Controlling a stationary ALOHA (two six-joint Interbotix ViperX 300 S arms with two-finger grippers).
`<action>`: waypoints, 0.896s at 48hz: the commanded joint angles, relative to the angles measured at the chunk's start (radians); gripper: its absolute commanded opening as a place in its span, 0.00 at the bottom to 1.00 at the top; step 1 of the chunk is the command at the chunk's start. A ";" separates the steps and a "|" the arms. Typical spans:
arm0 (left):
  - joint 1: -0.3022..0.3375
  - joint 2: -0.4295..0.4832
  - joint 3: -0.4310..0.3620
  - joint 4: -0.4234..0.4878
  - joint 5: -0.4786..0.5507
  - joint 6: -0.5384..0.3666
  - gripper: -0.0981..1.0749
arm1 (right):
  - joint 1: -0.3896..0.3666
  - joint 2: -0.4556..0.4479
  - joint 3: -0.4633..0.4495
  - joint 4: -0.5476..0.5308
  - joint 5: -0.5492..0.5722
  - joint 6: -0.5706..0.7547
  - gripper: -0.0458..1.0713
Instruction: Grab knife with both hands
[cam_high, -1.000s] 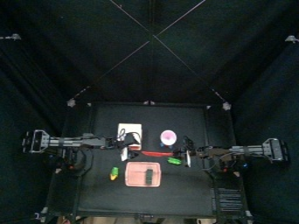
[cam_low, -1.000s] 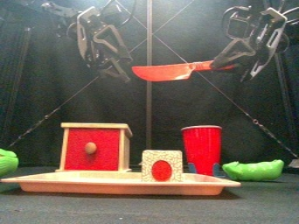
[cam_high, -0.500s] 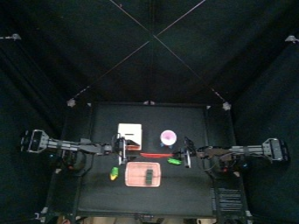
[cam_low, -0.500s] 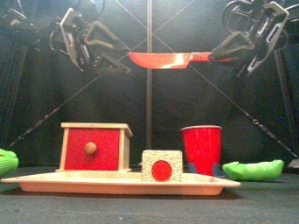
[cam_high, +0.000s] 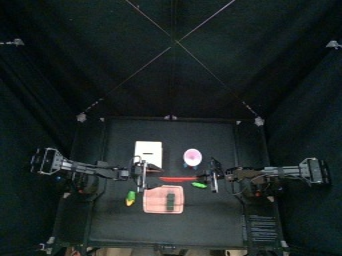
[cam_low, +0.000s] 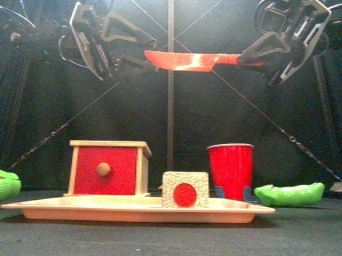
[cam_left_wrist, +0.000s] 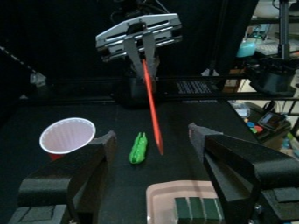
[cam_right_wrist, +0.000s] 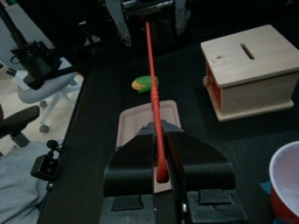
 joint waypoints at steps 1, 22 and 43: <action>0.002 0.020 -0.023 -0.011 -0.020 -0.044 0.93 | -0.002 -0.002 -0.026 -0.002 -0.021 -0.003 0.34; -0.002 0.051 -0.014 -0.006 -0.130 -0.064 0.90 | -0.005 0.020 -0.029 -0.002 -0.023 -0.003 0.34; 0.000 0.074 -0.011 -0.048 -0.127 -0.064 0.82 | -0.026 0.021 -0.032 0.000 -0.025 -0.003 0.34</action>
